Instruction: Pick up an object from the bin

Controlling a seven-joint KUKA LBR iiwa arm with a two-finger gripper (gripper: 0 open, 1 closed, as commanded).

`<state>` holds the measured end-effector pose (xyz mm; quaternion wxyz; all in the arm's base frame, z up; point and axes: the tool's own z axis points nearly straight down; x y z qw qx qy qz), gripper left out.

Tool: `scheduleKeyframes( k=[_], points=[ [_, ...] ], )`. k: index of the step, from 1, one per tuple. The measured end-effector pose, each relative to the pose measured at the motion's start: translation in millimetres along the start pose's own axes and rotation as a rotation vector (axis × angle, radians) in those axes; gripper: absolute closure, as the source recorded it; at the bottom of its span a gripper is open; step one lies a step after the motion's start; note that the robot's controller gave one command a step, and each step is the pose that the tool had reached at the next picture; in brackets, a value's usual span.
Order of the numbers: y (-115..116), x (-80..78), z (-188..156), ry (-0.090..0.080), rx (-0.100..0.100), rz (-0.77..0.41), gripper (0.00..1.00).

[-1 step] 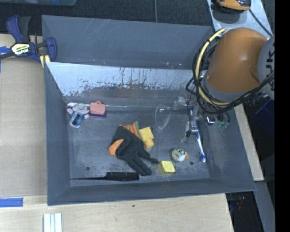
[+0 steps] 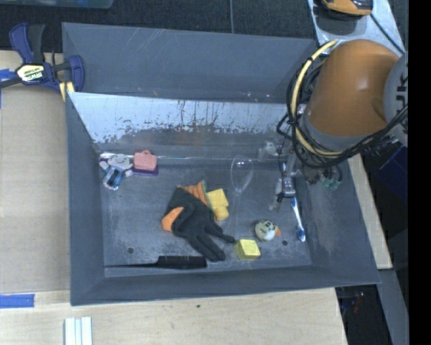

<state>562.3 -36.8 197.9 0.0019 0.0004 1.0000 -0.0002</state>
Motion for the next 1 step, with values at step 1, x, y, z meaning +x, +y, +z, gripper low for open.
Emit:
scheduleKeyframes(
  k=[1],
  points=[
    [72.6,10.0,80.4,-0.006,-0.001,-0.008,0.0]
  ],
)
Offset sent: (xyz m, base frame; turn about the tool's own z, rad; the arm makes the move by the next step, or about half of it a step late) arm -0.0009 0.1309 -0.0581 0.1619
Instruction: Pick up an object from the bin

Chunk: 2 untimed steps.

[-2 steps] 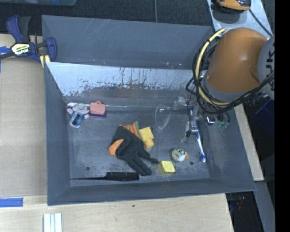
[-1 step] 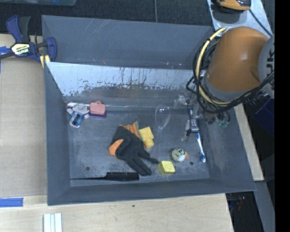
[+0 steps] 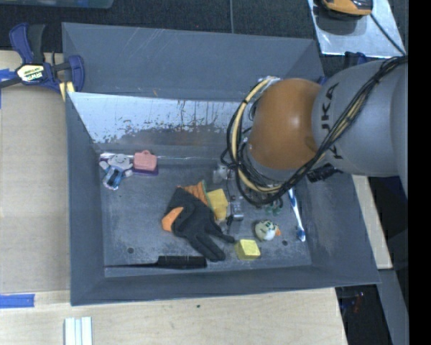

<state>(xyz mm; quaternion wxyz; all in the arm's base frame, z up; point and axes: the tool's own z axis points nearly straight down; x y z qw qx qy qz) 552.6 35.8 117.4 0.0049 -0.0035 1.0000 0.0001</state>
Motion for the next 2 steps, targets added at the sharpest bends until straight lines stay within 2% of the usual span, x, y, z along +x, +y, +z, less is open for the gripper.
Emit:
scheduleKeyframes(
  k=[1,2],
  points=[
    [57.9,-9.1,-23.4,-0.005,0.003,0.17,0.0],
    [60.7,-18.0,2.6,0.001,0.001,0.126,0.0]
  ],
)
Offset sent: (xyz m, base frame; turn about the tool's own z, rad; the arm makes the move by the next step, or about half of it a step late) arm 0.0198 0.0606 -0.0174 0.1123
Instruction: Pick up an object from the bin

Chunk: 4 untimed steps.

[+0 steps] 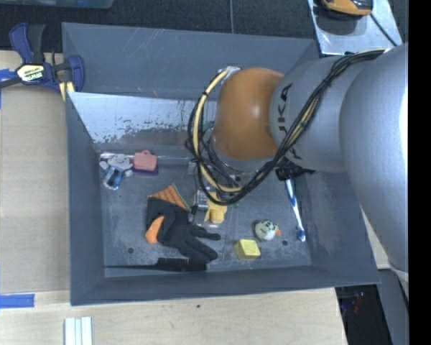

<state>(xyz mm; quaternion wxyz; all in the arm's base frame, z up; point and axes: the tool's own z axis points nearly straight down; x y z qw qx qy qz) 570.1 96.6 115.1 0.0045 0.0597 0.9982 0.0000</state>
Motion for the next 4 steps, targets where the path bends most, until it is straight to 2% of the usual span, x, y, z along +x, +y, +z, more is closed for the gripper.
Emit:
scheduleKeyframes(
  k=[1,2,3,4],
  points=[
    [9.6,55.8,44.9,-0.013,-0.004,0.078,0.0],
    [61.2,43.5,42.4,-0.02,-0.002,-0.279,1.0],
    [61.2,43.5,42.4,-0.02,-0.002,-0.279,1.0],
    [60.4,44.9,18.1,-0.015,-0.001,-0.279,1.0]
  ],
)
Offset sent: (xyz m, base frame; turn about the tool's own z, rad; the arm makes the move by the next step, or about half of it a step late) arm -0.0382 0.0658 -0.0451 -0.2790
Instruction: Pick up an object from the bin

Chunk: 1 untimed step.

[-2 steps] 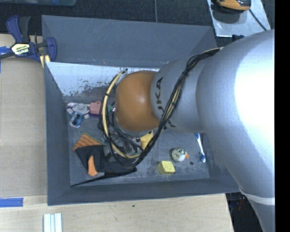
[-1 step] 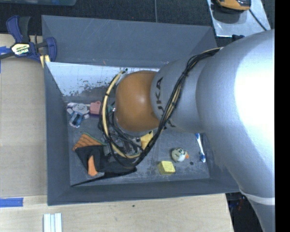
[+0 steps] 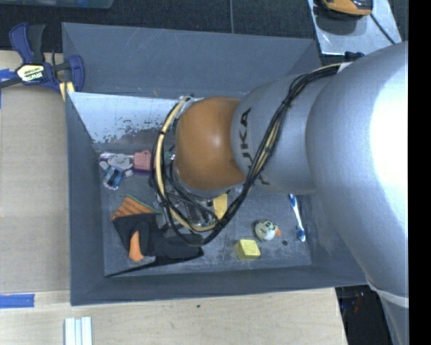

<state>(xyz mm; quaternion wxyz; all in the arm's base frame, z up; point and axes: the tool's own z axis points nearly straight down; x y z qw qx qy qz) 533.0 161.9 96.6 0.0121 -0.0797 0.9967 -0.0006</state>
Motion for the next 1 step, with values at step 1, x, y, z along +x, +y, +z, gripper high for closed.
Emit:
scheduleKeyframes(
  k=[1],
  points=[
    [-0.1,-2.2,-20.2,-0.007,-0.001,0.0,1.0]
  ],
)
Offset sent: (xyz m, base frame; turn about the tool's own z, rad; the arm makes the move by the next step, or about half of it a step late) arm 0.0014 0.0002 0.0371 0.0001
